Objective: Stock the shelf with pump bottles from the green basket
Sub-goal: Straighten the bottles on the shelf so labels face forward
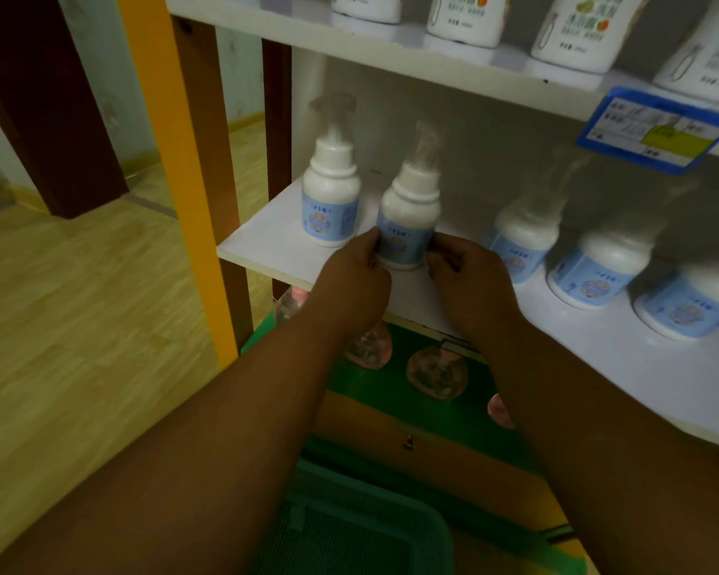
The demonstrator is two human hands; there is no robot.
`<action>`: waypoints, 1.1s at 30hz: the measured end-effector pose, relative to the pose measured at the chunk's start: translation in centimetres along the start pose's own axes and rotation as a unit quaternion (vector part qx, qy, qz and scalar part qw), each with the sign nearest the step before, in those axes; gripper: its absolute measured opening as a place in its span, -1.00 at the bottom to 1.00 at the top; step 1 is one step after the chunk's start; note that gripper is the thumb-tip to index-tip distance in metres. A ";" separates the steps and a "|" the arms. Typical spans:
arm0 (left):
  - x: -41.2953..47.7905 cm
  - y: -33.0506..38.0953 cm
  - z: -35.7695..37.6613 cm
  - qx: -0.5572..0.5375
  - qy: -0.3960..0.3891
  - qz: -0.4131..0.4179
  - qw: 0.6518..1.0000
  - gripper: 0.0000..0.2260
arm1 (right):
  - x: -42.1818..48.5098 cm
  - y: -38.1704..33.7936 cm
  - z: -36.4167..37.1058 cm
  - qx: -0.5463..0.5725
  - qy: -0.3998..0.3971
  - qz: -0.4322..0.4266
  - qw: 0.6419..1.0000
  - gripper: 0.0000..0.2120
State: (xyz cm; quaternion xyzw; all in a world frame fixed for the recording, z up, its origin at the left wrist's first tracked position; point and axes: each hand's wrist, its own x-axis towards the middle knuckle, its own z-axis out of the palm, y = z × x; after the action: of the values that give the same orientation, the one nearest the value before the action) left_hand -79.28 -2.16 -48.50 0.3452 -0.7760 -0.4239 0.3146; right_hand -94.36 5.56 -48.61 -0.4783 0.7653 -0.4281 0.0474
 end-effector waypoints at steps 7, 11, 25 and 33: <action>0.0 0.0 0.1 -0.031 0.009 -0.029 0.999 -0.53 | 0.2 0.1 0.3 -0.004 -0.017 -0.008 1.000 -0.61; -0.1 -0.1 0.1 -0.060 0.011 -0.043 0.997 -0.55 | 0.1 0.0 0.4 -0.017 -0.027 -0.016 0.999 -0.57; 0.1 -0.2 0.4 -0.032 0.011 -0.033 0.999 -0.53 | -0.1 0.1 0.5 -0.037 -0.020 -0.029 0.999 -0.55; -0.7 0.4 0.7 -0.018 0.048 -0.030 0.998 -0.51 | -1.0 -1.1 -0.2 0.004 0.035 -0.001 0.999 -0.59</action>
State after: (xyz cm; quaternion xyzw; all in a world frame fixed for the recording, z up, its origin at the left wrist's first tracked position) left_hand -79.56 -1.10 -48.59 0.3821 -0.7416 -0.4302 0.3449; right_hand -93.18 6.21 -48.09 -0.4634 0.7643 -0.4480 0.0219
